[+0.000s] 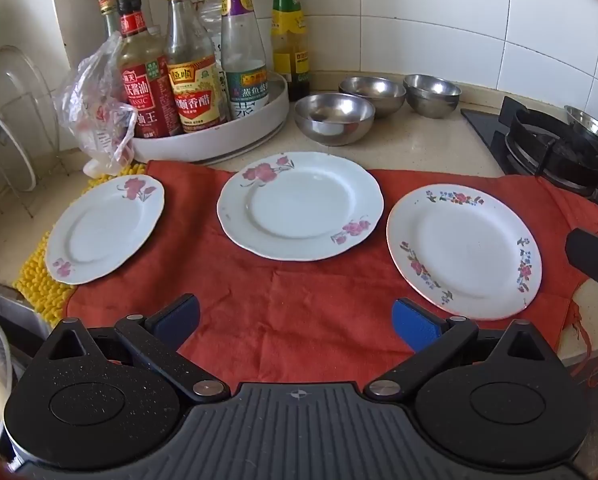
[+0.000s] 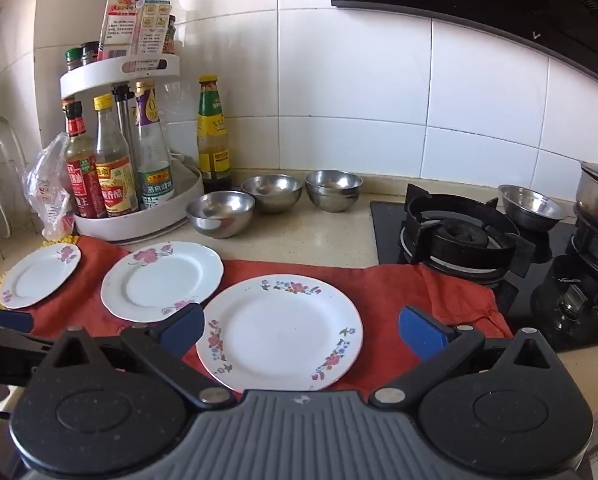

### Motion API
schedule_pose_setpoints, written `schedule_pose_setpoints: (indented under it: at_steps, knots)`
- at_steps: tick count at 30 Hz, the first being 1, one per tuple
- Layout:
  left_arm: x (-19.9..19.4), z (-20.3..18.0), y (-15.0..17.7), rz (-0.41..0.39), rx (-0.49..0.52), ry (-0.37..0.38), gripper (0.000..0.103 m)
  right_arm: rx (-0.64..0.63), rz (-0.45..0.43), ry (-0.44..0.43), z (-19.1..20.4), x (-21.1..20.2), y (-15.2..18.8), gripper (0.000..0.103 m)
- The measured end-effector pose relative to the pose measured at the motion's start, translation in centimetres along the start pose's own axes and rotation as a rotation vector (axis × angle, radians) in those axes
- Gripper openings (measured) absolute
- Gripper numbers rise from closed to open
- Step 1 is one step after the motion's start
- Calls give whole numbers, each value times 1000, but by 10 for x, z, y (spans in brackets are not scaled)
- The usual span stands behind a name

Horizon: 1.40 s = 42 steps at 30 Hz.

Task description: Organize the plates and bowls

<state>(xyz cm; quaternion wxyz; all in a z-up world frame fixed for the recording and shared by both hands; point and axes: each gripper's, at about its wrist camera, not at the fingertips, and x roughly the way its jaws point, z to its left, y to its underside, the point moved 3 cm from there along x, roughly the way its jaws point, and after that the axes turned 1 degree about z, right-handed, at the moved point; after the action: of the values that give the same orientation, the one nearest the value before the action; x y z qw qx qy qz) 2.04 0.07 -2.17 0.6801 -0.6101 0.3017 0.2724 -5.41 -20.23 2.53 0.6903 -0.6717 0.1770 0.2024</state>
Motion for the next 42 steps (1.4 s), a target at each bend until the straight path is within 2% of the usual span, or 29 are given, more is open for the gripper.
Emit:
schedule_pose_setpoints:
  at_steps: [3, 9, 19, 27, 42]
  knots:
    - [-2, 4, -1, 4, -19, -5, 103, 1, -45, 12, -1, -5, 6, 103]
    - [-2, 2, 5, 15, -66, -12, 103, -42, 3, 21, 20, -1, 0, 103]
    - [0, 12, 6, 33, -115, -21, 103, -51, 36, 25, 18, 13, 0, 103]
    - [2, 12, 8, 46, -127, -6, 103, -69, 59, 32, 23, 18, 4, 103]
    - [2, 13, 12, 51, -136, -33, 103, -84, 73, 63, 22, 20, 9, 103]
